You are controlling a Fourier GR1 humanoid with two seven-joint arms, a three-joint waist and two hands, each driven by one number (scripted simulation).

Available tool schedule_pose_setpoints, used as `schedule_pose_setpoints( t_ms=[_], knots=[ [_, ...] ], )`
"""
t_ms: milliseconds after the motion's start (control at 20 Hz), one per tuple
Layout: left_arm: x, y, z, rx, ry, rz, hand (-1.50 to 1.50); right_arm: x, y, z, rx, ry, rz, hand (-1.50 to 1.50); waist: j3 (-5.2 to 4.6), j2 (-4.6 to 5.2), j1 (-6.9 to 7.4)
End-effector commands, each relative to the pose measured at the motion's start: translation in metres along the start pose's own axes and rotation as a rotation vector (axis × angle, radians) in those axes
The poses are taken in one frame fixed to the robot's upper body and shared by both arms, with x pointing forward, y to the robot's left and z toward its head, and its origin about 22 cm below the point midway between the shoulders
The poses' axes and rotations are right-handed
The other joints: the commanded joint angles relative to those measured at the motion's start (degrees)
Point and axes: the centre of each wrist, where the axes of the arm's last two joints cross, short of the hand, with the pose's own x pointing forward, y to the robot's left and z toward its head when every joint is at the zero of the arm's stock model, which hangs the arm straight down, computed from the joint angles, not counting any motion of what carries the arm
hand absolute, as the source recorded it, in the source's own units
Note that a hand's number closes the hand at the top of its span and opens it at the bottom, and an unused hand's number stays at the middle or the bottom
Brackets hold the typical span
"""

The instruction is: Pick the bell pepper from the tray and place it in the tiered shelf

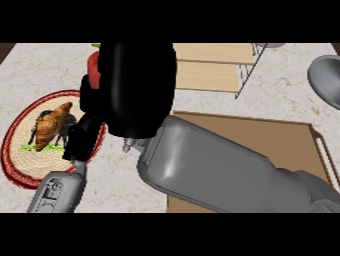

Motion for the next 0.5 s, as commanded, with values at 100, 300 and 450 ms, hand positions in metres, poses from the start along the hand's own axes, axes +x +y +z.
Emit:
schedule_pose_setpoints(
  t_ms=[100, 300, 450],
  knots=[
    [-0.001, 0.007, 0.003, 0.021, 0.001, -0.009, 0.00, 0.035, -0.022, -0.024, -0.118, 0.218, 0.062, 1.50, 0.02, -0.13, -0.54],
    [0.002, 0.004, 0.001, 0.004, -0.008, 0.004, 0.00, 0.052, -0.037, -0.043, -0.179, 0.240, 0.040, 1.50, 0.08, 0.37, -0.79],
    [0.005, 0.014, 0.002, 0.008, 0.008, 0.000, 0.00, 0.062, -0.043, -0.056, -0.212, 0.261, 0.070, 1.50, 0.05, 0.53, 0.03]
  ],
)
